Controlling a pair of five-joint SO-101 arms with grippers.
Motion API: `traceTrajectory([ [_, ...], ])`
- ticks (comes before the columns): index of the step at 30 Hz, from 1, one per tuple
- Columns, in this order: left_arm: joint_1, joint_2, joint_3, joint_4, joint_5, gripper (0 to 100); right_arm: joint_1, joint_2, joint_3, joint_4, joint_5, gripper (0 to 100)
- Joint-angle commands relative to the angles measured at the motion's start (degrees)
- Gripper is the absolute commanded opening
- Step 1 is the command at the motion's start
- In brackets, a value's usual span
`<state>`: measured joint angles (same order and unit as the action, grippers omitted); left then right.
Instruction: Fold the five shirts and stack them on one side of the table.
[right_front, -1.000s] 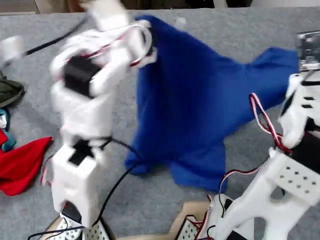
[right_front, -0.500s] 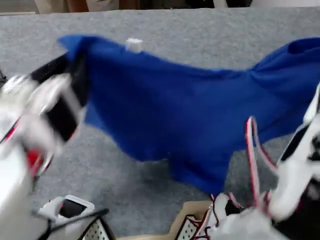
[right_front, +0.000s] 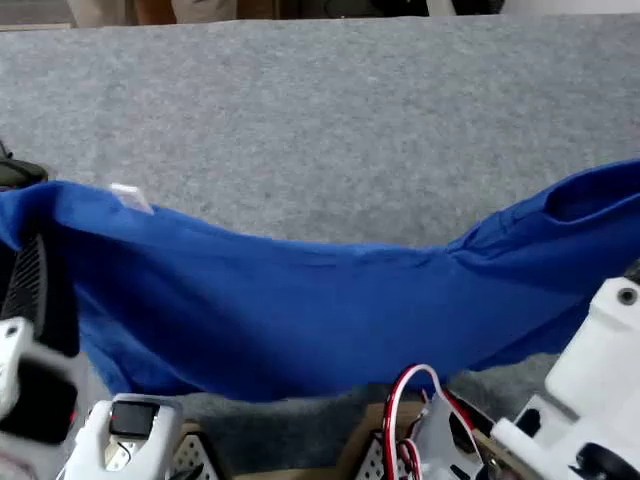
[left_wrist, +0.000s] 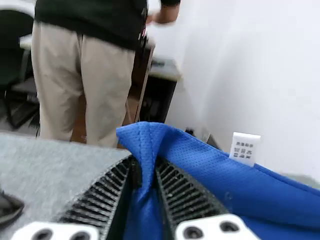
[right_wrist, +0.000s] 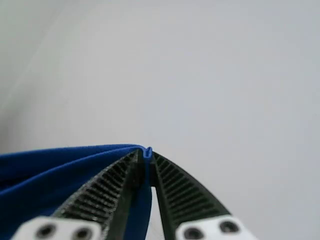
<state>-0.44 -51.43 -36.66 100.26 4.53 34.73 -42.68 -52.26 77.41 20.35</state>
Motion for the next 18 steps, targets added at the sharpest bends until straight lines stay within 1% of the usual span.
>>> traceTrajectory([
  [1, -0.7, 0.1, 4.0, 0.4, -0.4, 2, 0.5, 0.8, 2.2, -4.7, -0.4, 0.5],
  [4, -0.7, 0.2, 9.0, -1.1, -0.2, 2, 0.5, 2.1, 7.1, -9.0, -0.4, 0.5],
  [6, -0.7, 0.2, 13.9, -4.2, -0.1, 2, 0.4, 2.9, 10.2, -11.3, -0.4, 0.5],
  [8, -0.7, 0.2, 20.6, -8.5, 0.0, 2, -2.1, 3.8, 13.5, -12.7, -0.1, 0.5],
  [11, -2.2, 0.1, 32.0, -17.9, 0.0, 2, -6.9, 5.2, 18.3, -12.7, 0.4, 0.5],
  [14, -4.7, 0.2, 43.7, -30.5, 0.3, 2, -11.6, 7.3, 24.2, -12.8, 2.0, 0.5],
  [18, -6.2, 0.5, 57.0, -45.9, 1.4, 2, -16.1, 12.0, 30.4, -13.5, 2.7, 0.5],
])
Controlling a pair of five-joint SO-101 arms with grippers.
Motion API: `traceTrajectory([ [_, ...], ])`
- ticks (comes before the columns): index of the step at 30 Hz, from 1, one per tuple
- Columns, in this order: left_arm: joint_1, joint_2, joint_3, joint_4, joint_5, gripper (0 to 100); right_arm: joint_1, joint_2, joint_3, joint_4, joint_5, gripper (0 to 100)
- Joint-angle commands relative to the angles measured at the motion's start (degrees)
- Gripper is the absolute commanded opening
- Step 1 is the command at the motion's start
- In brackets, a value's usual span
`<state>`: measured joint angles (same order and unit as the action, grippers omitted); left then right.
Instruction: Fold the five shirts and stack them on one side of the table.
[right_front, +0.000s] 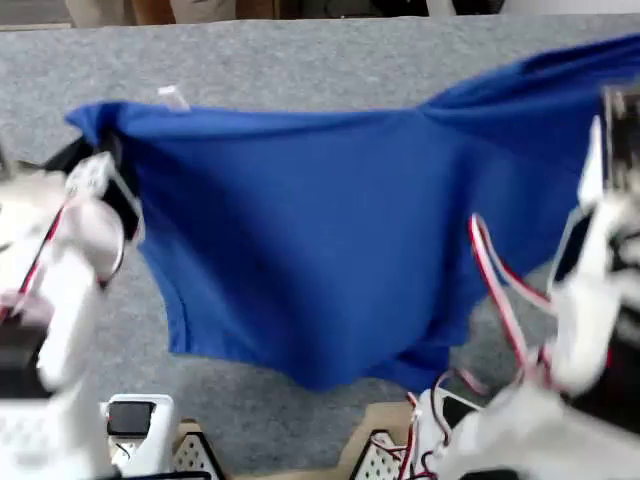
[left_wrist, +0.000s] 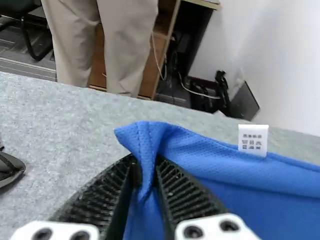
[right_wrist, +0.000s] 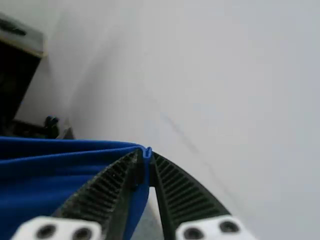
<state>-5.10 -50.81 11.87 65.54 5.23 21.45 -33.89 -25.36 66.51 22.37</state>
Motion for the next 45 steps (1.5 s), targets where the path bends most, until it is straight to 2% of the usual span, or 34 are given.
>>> traceTrajectory([
  [1, -1.6, 0.5, 10.8, -14.3, 0.8, 2, -3.8, 4.8, 5.2, -3.6, 1.1, 0.5],
  [5, -1.7, 5.8, 15.3, -22.2, 0.9, 2, -6.3, 12.7, 12.5, -9.8, 1.7, 0.5],
  [11, -1.7, 20.5, 14.2, -30.6, 0.9, 2, -8.2, 23.0, 16.0, -14.5, 1.6, 0.5],
  [19, -2.1, 46.9, -5.5, -30.4, 1.0, 2, -8.6, 32.6, 16.0, -18.5, 1.3, 0.5],
  [25, -2.5, 66.2, -28.8, -19.9, 1.2, 2, -10.8, 37.8, 15.8, -20.6, 1.2, 0.5],
  [27, -2.6, 71.5, -37.1, -16.3, 3.5, 2, -12.1, 38.9, 15.5, -22.3, 1.2, 0.5],
  [37, -3.3, 94.8, -74.5, -5.9, 5.4, 2, -15.3, 48.4, 9.4, -35.1, 1.1, 0.5],
  [42, -3.8, 100.4, -86.9, -4.5, 4.8, 2, -16.0, 53.3, -1.5, -35.8, 1.1, 0.5],
  [45, -3.5, 101.1, -90.4, -1.9, 2.5, 2, -16.6, 56.7, -7.6, -35.6, 1.1, 0.5],
])
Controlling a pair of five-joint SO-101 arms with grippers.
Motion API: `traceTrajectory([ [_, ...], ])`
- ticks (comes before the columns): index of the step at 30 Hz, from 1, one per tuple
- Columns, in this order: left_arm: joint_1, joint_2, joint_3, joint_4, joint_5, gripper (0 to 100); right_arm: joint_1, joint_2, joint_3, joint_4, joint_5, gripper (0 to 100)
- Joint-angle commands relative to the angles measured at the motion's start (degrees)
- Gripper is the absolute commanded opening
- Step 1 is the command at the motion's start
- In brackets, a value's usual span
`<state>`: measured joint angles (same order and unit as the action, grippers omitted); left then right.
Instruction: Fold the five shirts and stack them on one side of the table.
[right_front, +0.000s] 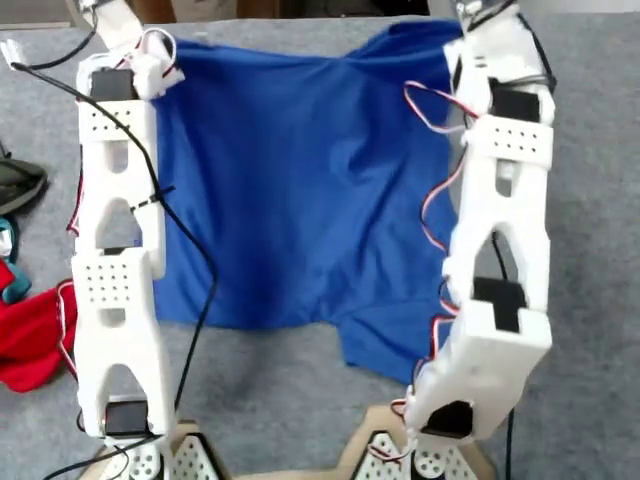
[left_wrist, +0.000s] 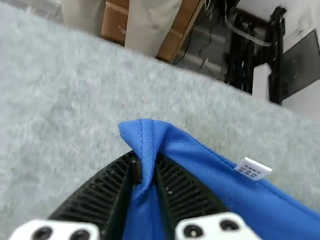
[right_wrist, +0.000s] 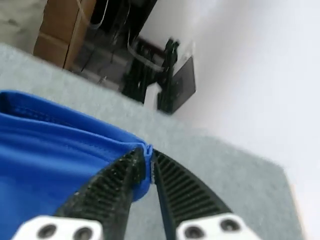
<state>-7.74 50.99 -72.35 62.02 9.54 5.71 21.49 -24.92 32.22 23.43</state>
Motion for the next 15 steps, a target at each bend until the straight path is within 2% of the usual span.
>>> traceTrajectory([
  [1, -0.9, -0.7, -6.7, 2.3, -1.9, 2, -1.2, 2.2, -9.6, -1.2, 0.1, 0.5],
  [8, -1.7, -0.7, -7.3, 8.4, -2.2, 2, -1.6, 4.2, -16.2, 12.1, 0.1, 0.5],
  [15, -1.9, -0.7, -7.3, 20.0, -2.3, 2, -0.9, 2.5, -17.1, 31.5, 0.3, 0.5],
])
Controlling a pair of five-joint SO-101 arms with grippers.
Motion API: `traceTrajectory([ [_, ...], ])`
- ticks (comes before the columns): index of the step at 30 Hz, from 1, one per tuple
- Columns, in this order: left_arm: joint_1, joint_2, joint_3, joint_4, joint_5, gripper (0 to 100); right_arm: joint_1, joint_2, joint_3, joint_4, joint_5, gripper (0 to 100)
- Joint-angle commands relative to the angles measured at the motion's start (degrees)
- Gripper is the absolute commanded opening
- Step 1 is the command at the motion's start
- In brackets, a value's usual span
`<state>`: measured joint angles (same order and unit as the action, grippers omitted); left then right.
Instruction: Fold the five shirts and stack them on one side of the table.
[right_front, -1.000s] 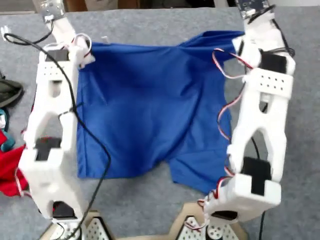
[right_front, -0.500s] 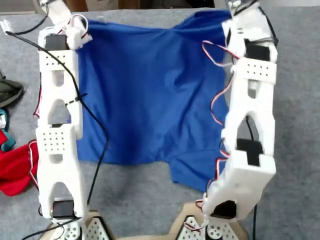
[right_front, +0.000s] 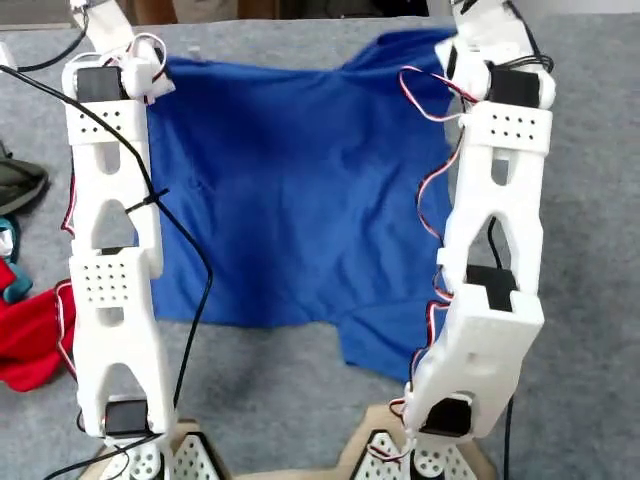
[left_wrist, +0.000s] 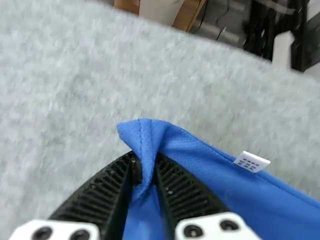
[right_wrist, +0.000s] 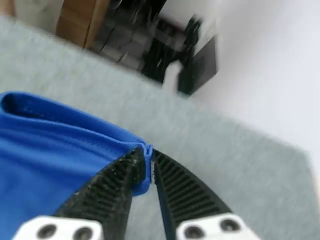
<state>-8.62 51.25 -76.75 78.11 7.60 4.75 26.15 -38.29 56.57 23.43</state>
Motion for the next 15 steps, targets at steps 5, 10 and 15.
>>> traceTrajectory([
  [5, -1.1, -1.0, -2.9, 10.8, -0.4, 2, 0.3, -4.6, -3.7, 19.1, 0.6, 0.5],
  [10, -0.9, -1.1, -2.9, 18.4, -3.4, 2, 0.3, -8.0, -3.7, 28.1, 0.7, 0.5],
  [15, -2.0, -1.3, -2.4, 22.8, -4.7, 2, 0.2, -12.5, -3.3, 36.0, 3.8, 0.5],
])
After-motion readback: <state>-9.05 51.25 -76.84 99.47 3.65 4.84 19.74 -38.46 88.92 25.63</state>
